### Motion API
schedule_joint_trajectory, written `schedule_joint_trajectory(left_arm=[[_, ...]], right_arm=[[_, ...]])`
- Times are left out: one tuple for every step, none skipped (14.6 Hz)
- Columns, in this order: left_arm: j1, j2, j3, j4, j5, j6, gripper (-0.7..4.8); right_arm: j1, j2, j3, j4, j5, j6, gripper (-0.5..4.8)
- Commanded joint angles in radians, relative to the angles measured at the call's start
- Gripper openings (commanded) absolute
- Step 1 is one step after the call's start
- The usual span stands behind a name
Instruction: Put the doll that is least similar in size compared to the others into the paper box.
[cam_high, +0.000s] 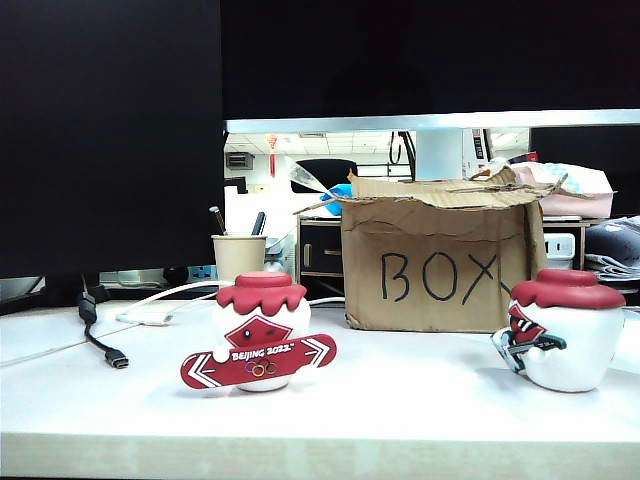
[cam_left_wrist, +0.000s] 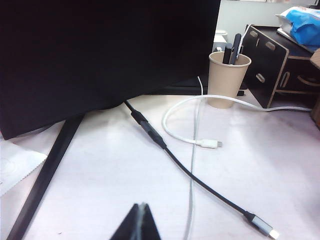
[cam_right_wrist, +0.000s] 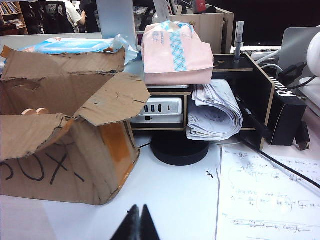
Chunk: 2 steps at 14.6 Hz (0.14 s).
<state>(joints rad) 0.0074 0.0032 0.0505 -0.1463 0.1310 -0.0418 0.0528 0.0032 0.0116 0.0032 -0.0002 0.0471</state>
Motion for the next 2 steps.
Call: schedule_joint_trajectory(left_arm=[[0.000,0.000,0.003,0.012,0.004,0.002,-0.05],[0.000,0.000,0.003,0.012,0.004,0.002,-0.05]], right_arm=[[0.001,0.000,-0.003,0.024,0.000,-0.001,-0.06],[0.001,0.000,-0.003,0.024,0.000,-0.001,-0.05]])
